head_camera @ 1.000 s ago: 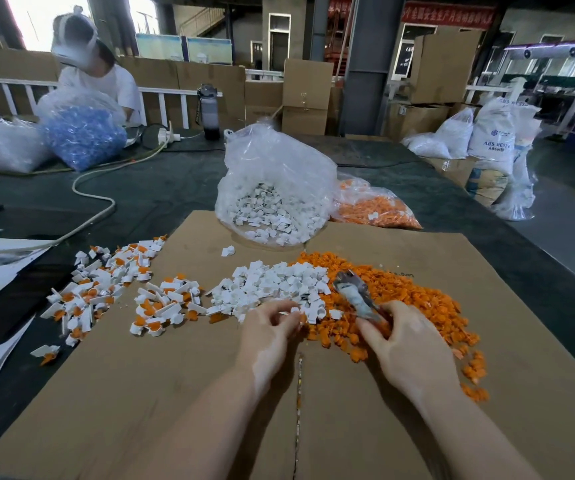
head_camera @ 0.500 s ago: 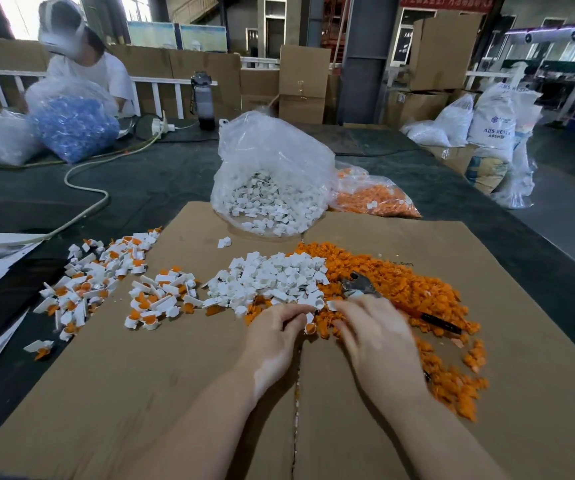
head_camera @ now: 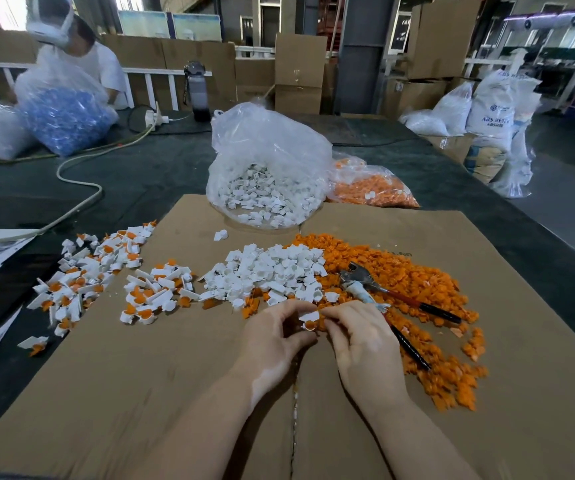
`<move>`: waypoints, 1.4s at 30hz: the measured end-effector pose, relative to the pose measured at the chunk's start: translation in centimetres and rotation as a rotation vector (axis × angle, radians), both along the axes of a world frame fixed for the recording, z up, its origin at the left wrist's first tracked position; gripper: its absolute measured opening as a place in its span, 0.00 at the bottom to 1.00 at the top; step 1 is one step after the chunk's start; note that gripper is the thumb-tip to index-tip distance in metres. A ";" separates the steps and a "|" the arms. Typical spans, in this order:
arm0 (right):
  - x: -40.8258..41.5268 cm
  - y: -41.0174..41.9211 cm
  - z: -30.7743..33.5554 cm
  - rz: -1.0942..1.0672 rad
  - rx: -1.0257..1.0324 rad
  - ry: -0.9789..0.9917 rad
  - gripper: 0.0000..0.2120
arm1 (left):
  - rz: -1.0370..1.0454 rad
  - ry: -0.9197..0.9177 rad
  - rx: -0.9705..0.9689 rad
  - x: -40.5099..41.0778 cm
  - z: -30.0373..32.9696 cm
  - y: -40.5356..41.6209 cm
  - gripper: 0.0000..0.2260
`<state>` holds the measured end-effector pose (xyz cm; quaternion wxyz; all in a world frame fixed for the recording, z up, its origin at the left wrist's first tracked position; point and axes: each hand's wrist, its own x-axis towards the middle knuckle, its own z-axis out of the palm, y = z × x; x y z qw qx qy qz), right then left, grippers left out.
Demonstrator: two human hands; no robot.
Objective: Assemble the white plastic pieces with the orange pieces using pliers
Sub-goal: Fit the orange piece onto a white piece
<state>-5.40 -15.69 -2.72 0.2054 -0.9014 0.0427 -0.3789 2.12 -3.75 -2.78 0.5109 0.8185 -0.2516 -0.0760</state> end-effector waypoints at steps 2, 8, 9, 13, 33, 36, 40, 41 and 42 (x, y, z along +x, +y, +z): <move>-0.1 0.1 0.0 0.032 -0.010 0.008 0.07 | 0.009 -0.013 0.002 0.0 0.0 0.1 0.14; -0.1 0.3 0.2 0.089 -0.102 0.044 0.05 | 0.001 -0.094 0.050 -0.2 -0.2 0.1 0.14; -0.1 0.3 0.2 0.085 -0.108 0.051 0.05 | 0.006 -0.104 0.054 -0.2 -0.2 0.1 0.13; 0.0 0.3 0.0 0.074 -0.122 0.059 0.07 | 0.017 -0.110 0.051 -0.3 -0.2 0.1 0.13; -0.1 0.0 0.1 0.084 -0.045 0.040 0.05 | 0.008 -0.057 0.038 -0.4 -0.2 0.1 0.14; -0.2 -0.1 0.1 0.045 -0.010 -0.009 0.05 | 0.084 -0.048 -0.042 -0.5 0.2 0.3 0.11; -0.1 -0.2 -0.1 -0.022 0.023 -0.034 0.04 | 0.295 -0.005 -0.241 -0.1 0.6 1.2 0.08; 0.0 -0.2 -0.1 -0.037 0.027 -0.034 0.04 | 0.356 -0.026 -0.250 0.2 0.7 1.7 0.06; 0.0 -0.3 -0.2 -0.050 0.030 -0.033 0.04 | 0.416 -0.050 -0.253 0.7 0.8 2.3 0.05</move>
